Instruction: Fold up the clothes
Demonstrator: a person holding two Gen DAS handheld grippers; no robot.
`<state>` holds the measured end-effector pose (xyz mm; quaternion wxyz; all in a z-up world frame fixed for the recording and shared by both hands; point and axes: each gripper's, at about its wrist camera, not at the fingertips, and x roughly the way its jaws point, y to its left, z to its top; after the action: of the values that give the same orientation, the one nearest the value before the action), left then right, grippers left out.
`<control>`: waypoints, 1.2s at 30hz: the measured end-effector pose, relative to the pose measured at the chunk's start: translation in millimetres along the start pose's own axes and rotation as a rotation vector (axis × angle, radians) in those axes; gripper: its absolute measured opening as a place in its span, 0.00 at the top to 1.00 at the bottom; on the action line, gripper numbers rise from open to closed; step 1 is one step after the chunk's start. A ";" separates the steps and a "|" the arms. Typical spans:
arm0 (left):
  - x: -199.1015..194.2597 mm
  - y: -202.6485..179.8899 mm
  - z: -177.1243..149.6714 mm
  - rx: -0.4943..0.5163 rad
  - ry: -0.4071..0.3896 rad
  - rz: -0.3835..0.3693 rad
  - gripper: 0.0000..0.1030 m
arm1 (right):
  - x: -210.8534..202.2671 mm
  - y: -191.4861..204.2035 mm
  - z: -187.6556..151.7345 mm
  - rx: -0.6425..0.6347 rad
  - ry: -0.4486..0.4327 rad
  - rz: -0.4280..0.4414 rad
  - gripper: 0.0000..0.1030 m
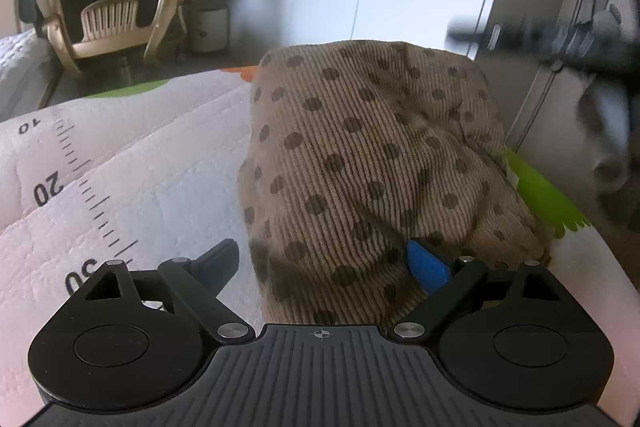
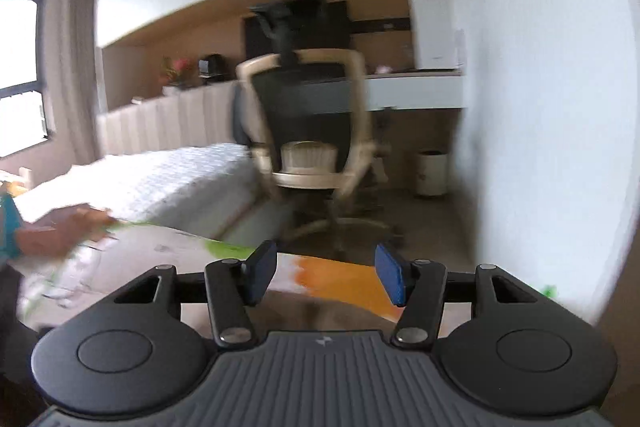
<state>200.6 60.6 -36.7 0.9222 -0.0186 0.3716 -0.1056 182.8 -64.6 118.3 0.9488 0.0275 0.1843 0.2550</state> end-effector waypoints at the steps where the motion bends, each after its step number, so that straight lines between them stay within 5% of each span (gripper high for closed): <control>1: -0.5 -0.2 -0.3 0.003 -0.001 0.003 0.08 | 16.0 -1.8 -2.6 0.036 0.044 0.026 0.46; 5: -3.2 0.6 -2.1 -0.001 -0.002 0.007 0.07 | 89.6 -11.4 -44.5 0.098 0.252 -0.011 0.46; 11: -7.8 -6.1 -4.6 0.036 0.017 -0.028 0.06 | 61.1 -17.6 -52.6 0.099 0.216 -0.015 0.43; 14: -16.0 2.1 -2.1 0.040 0.002 -0.090 0.06 | 37.8 -12.7 -61.5 0.001 0.234 -0.070 0.30; 19: -3.7 33.3 17.4 -0.194 -0.050 -0.195 0.04 | 21.1 -1.7 -91.5 -0.077 0.298 -0.136 0.27; 26: 40.5 37.5 22.1 -0.293 -0.030 -0.277 0.04 | 31.1 2.2 -98.9 0.020 0.250 -0.071 0.27; 32: 19.6 76.2 19.0 -0.409 -0.094 -0.353 0.04 | 89.3 76.3 -86.1 -0.105 0.264 0.023 0.29; 36: -20.7 128.6 7.3 -0.441 -0.152 -0.232 0.04 | 148.0 150.8 -75.2 -0.216 0.281 0.129 0.29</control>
<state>214.4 190.2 -31.8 0.9028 -0.2696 0.3108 -0.1255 202.8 136.3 20.7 0.8929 -0.0988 0.2842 0.3348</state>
